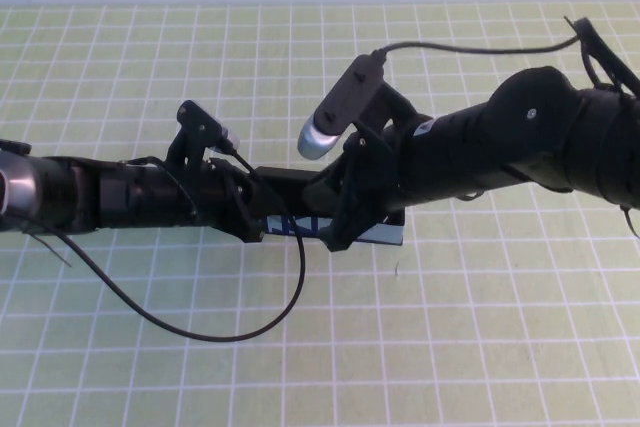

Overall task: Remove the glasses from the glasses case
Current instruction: Pick up the glasses from the glasses case

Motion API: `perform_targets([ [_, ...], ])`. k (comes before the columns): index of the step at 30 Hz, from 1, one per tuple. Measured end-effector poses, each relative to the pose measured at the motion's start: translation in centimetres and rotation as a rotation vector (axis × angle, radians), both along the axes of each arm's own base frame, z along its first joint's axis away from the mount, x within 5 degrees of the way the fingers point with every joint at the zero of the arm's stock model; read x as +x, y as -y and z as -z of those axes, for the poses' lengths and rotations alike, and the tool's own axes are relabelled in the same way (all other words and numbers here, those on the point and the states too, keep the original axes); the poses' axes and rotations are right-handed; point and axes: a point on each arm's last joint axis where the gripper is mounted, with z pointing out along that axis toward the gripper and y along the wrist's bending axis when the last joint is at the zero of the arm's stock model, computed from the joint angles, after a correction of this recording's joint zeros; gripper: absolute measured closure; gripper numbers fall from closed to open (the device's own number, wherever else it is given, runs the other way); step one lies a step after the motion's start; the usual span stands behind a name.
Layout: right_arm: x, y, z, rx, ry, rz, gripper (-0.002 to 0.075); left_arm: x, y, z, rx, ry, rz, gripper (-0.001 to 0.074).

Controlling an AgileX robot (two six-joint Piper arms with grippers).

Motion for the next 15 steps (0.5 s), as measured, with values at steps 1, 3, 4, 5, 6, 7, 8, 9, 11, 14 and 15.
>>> perform_targets([
  [1,-0.1,-0.1,0.4,0.008,-0.043,0.008,0.0697,0.0,0.0,0.0,-0.001,-0.001,-0.001,0.0739],
  [3,0.1,-0.3,1.2,0.014,-0.104,0.052,0.0721,0.0,0.0,0.0,-0.002,-0.003,-0.002,0.0739],
  [4,0.4,-0.3,1.8,0.009,-0.128,0.078,0.0728,0.0,0.0,0.0,-0.002,-0.003,-0.002,0.0739],
  [5,0.6,-0.3,2.5,-0.002,-0.142,0.098,0.0733,0.0,0.0,0.0,-0.002,-0.004,-0.002,0.0739],
  [6,0.9,-0.4,3.2,-0.010,-0.163,0.124,0.0736,0.0,0.0,0.0,-0.002,-0.005,-0.003,0.0739],
  [7,1.1,-0.4,3.9,-0.020,-0.180,0.147,0.0737,0.0,0.0,0.0,-0.002,-0.005,-0.003,0.0739],
  [8,1.4,-0.4,4.5,-0.028,-0.190,0.164,0.0738,0.0,0.0,0.0,-0.002,-0.005,-0.003,0.0739],
  [9,1.6,-0.4,5.1,-0.035,-0.199,0.185,0.0739,0.0,0.0,0.0,-0.002,-0.005,-0.003,0.0739],
  [11,2.0,-0.5,5.9,-0.036,-0.205,0.223,0.0739,0.0,0.0,0.0,-0.002,-0.005,-0.003,0.0739],
  [14,2.8,-0.1,6.3,-0.018,-0.193,0.284,0.0741,0.0,0.0,0.0,-0.005,-0.010,-0.006,0.0739],
  [15,3.1,0.1,6.3,-0.009,-0.184,0.301,0.0741,0.0,0.0,0.0,-0.005,-0.011,-0.006,0.0739],
])
